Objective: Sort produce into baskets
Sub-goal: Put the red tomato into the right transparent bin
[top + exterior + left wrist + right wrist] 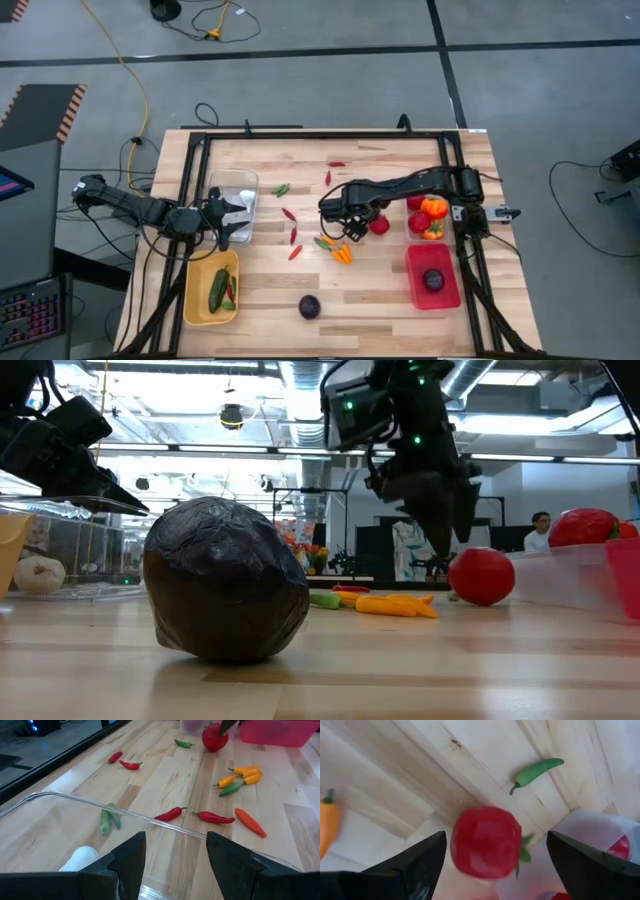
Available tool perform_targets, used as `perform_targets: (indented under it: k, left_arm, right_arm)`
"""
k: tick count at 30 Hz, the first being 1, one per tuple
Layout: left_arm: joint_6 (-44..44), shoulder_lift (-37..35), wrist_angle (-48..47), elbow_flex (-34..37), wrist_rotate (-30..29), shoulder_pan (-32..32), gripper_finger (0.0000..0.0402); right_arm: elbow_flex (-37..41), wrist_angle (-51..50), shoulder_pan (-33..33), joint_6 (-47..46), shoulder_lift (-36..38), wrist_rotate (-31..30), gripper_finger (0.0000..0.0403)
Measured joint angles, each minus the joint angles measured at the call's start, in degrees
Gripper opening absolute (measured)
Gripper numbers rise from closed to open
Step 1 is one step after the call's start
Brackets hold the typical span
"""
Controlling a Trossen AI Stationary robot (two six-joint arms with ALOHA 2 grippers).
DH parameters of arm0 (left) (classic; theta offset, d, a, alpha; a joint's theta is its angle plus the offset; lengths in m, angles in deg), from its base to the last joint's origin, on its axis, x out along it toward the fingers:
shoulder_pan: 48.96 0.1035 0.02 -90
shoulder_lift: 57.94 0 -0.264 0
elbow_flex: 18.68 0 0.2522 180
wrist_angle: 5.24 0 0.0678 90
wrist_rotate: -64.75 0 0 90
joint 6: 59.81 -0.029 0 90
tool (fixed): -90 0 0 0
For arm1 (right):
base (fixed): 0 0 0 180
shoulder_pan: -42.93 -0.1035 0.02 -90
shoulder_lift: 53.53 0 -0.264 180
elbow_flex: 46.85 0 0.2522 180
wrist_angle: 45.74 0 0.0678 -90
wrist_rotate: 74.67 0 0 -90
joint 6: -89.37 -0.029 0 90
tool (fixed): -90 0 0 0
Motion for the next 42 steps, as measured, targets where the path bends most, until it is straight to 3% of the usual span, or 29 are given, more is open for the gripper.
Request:
perform_targets:
  k: [12,21,42]
  left_arm:
    - [0.00,0.00,0.02,-0.01,0.00,0.00,0.0196]
    - [0.00,0.00,0.02,-0.02,0.00,0.00,0.0196]
    - [0.00,0.00,0.00,-0.02,0.00,0.00,0.0196]
  right_arm:
    - [3.83,1.89,-1.64,-4.64,-0.02,2.55,0.0372]
    - [8.58,9.00,-1.61,-4.53,-0.05,2.52,0.0372]
    - [8.70,10.65,-2.75,-2.99,-0.05,2.79,0.0359]
